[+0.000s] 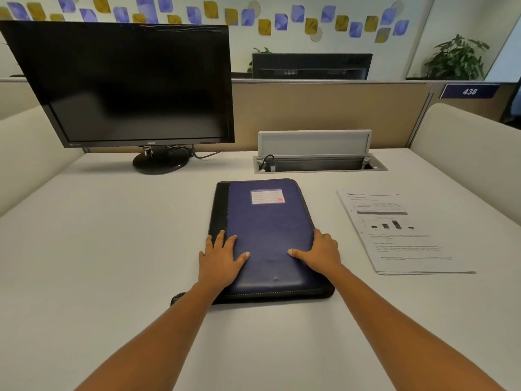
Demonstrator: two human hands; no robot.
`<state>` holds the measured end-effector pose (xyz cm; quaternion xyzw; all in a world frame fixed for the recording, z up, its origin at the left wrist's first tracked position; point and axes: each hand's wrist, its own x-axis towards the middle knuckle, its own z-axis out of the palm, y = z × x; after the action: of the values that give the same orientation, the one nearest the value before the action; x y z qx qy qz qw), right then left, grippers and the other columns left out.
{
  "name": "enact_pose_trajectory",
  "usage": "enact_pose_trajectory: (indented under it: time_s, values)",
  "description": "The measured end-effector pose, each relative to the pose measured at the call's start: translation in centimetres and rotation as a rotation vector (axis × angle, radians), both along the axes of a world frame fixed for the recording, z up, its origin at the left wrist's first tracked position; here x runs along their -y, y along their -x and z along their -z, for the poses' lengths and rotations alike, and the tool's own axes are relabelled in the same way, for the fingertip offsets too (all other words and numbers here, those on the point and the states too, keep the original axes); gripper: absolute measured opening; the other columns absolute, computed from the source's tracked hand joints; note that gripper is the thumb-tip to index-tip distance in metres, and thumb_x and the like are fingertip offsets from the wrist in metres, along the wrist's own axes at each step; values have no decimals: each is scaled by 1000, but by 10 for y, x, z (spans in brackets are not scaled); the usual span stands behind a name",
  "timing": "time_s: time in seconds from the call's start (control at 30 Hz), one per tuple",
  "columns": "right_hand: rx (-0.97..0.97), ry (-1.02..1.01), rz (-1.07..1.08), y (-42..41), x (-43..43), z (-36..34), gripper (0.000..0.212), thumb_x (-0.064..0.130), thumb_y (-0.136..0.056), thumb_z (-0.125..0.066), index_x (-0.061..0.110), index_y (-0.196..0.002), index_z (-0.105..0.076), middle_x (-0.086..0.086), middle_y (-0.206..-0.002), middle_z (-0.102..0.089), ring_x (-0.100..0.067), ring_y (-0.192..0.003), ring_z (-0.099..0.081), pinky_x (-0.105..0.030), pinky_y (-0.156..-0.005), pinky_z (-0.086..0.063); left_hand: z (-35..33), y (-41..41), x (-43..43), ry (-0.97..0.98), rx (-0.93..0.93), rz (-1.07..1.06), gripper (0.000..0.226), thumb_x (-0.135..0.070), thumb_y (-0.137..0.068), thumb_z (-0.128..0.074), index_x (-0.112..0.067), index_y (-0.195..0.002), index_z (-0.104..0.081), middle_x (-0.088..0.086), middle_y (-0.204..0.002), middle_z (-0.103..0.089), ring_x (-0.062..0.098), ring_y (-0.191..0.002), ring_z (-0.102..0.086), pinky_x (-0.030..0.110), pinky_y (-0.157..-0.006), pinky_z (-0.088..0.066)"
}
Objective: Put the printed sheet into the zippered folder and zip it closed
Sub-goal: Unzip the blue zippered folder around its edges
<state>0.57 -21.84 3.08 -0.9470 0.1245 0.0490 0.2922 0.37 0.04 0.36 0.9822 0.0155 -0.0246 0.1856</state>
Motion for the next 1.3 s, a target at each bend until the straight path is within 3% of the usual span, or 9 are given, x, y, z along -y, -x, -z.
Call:
enact_pose_trajectory:
  time_s: [0.27,0.43,0.63,0.73,0.9,1.1,1.2,1.3]
  values:
    - [-86,-90,-4,18,-21,-3,86,54,-61,-76,8,-126,-41,-13,-129,-40,-29,-120,-45,-38,-99,-44,-8,-8,-21,-46,21,-77,57,-55,-89,-41,-28,-138,-32,5,-153,-21,31,-141,-11,62,-109,-11]
    - [-80,-66,-125,39,-50,0,95,57,-59,-76,11,-131,-35,-10,-129,-42,-26,-118,-48,-36,-98,-45,-8,-11,-25,-83,-57,-155,70,-63,-87,-33,-27,-144,-18,9,-156,-5,34,-142,4,67,-105,3]
    - [73,158,-327,46,-66,-1,54,57,-75,-61,19,-111,-49,-3,-115,-59,-24,-104,-56,-35,-82,-46,-9,-14,-21,-99,-114,-228,85,-74,-82,-21,-23,-147,-2,14,-155,8,38,-140,14,70,-102,8]
    - [169,146,-385,27,-65,-3,41,49,-81,-58,17,-107,-53,-4,-109,-60,-22,-103,-54,-33,-82,-46,-4,-12,-18,-145,-84,-203,84,-73,-82,-15,-22,-147,2,17,-155,10,41,-139,14,72,-101,7]
    - [186,212,-454,-17,-50,-2,47,46,-83,-57,14,-117,-51,-8,-123,-48,-24,-118,-41,-38,-96,-43,3,-10,-20,-194,-44,-184,89,-76,-79,-12,-20,-147,3,19,-154,8,42,-139,12,73,-100,5]
    - [202,212,-344,-53,-27,-2,51,46,-83,-57,13,-121,-51,-8,-129,-45,-24,-122,-40,-42,-97,-40,10,-15,-31,-239,-37,-111,94,-81,-73,-10,-24,-146,5,15,-155,9,39,-140,12,73,-100,4]
    - [190,161,-276,-62,-15,-1,51,43,-83,-59,13,-122,-50,-9,-134,-43,-25,-124,-39,-41,-100,-38,11,-18,-43,-248,-40,-41,103,-87,-62,0,-27,-146,7,13,-155,12,36,-141,15,72,-100,7]
    - [182,131,-208,-65,-6,4,53,41,-83,-60,12,-125,-47,-13,-146,-29,-28,-134,-29,-42,-106,-32,12,-20,-55,-267,-48,49,117,-93,-46,12,-31,-145,10,10,-155,14,34,-141,17,71,-101,9]
